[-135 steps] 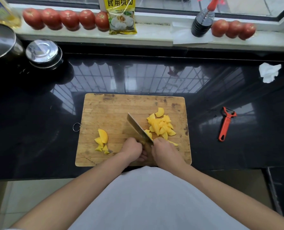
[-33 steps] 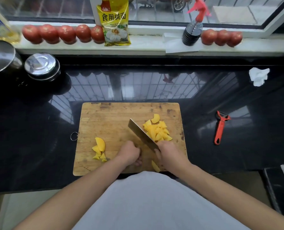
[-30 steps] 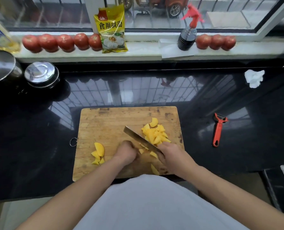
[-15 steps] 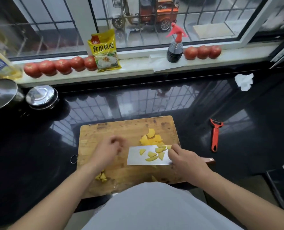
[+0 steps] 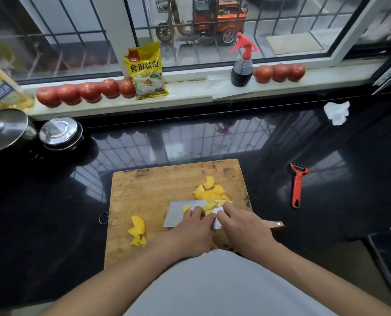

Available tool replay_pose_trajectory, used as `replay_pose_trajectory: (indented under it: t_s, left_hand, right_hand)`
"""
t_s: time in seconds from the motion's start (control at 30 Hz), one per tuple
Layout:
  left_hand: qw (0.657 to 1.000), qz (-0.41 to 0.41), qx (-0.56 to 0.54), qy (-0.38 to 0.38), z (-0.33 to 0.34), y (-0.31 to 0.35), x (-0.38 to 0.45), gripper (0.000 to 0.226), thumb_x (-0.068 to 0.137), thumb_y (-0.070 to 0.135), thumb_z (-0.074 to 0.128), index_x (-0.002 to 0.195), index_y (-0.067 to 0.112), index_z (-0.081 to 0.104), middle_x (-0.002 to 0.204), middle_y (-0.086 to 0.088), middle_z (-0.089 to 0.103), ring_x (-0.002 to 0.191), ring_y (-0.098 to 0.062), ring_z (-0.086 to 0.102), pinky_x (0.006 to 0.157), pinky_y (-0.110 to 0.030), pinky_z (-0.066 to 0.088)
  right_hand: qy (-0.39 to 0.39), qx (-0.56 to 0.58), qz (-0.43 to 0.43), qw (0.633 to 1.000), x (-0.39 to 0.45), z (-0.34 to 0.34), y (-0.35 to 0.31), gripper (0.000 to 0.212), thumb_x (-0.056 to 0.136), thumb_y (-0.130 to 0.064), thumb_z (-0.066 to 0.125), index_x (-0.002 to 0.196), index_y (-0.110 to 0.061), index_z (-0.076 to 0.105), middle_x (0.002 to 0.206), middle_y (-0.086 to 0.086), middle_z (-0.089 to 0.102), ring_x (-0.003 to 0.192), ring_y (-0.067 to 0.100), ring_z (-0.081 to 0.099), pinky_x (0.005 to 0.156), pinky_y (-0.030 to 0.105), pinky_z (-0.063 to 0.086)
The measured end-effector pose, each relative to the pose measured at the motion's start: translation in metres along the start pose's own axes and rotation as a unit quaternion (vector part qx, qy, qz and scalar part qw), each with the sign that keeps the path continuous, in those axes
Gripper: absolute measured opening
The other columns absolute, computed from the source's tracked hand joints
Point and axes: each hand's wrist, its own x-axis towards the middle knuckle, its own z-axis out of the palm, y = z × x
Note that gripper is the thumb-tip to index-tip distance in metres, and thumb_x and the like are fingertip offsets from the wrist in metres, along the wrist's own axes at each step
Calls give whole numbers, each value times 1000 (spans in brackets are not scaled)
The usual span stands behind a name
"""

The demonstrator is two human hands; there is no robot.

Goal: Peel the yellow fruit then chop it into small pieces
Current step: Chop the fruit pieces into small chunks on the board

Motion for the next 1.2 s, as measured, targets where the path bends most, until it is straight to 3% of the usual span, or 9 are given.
replay_pose_trajectory:
  t_s: [0.17,0.3,0.47,0.6,0.73,0.83,0.93,1.0,1.2]
  left_hand:
    - [999,16,8,39,8,-8,5,32,106,23,39,138,18,44,140,-8,34,133,-30,32,104,-47,43]
    - [990,57,4,128,7,-20,3,46,100,10,48,143,24,56,138,-3,48,125,-24,49,90,-30,44]
    - [962,152,112,199,-3,-35,4,24,97,19,62,120,19,67,115,-1,56,101,-23,56,77,-37,52]
    - [943,189,189,197,-8,-38,15,10,91,13,64,100,16,62,101,-3,54,87,-23,52,62,-35,41]
    - [950,140,170,221,-15,-45,37,10,93,10,59,101,15,64,101,-6,56,91,-32,57,68,-44,51]
    - [952,132,55,271,-16,-35,39,28,99,15,61,125,18,69,117,-3,63,106,-29,61,77,-39,54]
    - [973,102,51,200,-10,-23,41,55,104,50,50,154,29,41,149,1,45,138,-20,39,112,-39,41]
    - [978,73,109,162,-4,-23,47,67,103,61,36,162,30,25,159,-4,34,147,-25,28,121,-43,29]
    - [944,10,78,321,-23,-33,56,51,107,48,43,149,20,45,137,-8,56,127,-29,48,108,-40,39]
  right_hand:
    - [-15,27,1,1000,-5,3,-2,50,57,-10,94,88,-16,55,82,1,51,48,13,42,40,23,28]
    - [-20,17,-6,1000,-9,-5,-2,58,46,-14,99,84,-17,56,79,0,52,52,10,26,42,20,16]
    - [-21,-3,-27,999,-14,-5,3,62,42,-9,98,79,-17,50,75,0,47,52,13,23,43,23,18]
    - [-8,5,-70,998,-16,0,1,55,50,-10,94,80,-17,47,76,1,47,51,13,30,40,24,23]
    - [11,5,-92,996,-20,7,-2,47,59,-10,89,81,-16,48,77,2,48,50,16,43,37,27,31]
    - [-1,-5,-98,995,-22,12,1,50,57,-13,92,86,-16,52,81,3,53,53,15,47,41,25,30]
    - [-2,3,-106,994,-24,13,3,55,60,-15,92,93,-15,49,92,6,59,59,15,53,45,25,36]
    - [5,14,-117,993,-25,12,2,50,65,-12,88,95,-15,48,97,7,58,61,16,53,46,27,43]
    - [10,2,-98,995,-20,13,-2,37,64,0,76,81,-17,48,79,0,43,55,15,37,41,30,34]
